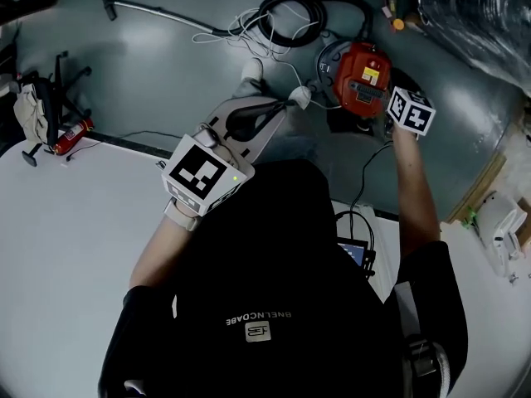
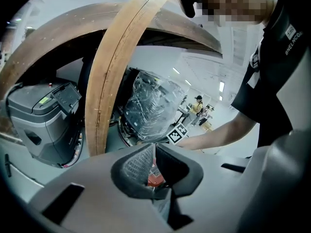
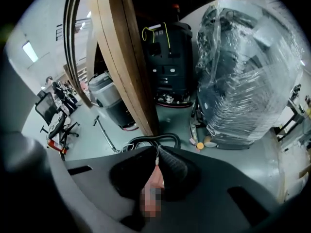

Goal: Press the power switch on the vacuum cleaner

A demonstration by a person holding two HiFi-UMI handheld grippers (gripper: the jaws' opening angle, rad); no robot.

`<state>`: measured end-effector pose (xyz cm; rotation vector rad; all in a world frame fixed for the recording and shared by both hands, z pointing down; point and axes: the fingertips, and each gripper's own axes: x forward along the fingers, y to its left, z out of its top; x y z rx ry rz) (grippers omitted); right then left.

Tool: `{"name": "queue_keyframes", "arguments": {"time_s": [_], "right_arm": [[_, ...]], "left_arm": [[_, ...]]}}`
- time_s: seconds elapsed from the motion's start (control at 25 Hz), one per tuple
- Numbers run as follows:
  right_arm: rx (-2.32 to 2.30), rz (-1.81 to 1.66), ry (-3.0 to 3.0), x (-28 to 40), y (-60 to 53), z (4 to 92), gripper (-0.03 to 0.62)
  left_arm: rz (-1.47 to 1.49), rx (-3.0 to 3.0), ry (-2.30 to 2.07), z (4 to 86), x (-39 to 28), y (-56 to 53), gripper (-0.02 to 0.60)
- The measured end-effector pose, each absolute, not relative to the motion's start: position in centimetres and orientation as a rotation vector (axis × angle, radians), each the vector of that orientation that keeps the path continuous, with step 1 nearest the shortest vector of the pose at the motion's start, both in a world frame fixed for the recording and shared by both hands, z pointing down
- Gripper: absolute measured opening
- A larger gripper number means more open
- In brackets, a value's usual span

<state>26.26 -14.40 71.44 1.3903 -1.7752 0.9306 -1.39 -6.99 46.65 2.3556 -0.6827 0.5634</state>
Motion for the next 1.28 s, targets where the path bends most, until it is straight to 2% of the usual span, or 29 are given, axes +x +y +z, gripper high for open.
{"name": "queue_keyframes", "arguments": {"time_s": [0.76, 1.28], "right_arm": [[1.788, 0.772, -2.041, 18.8, -7.5, 38.4, 0.035], [2.099, 0.551, -2.060, 17.4, 0.7, 27.6, 0.035]], "left_arm": [[0.395, 2.623, -0.375, 35.0, 0.9, -10.2, 0.015], [0.345, 2.764, -0.127, 28.4, 5.1, -8.4, 0.015]]}}
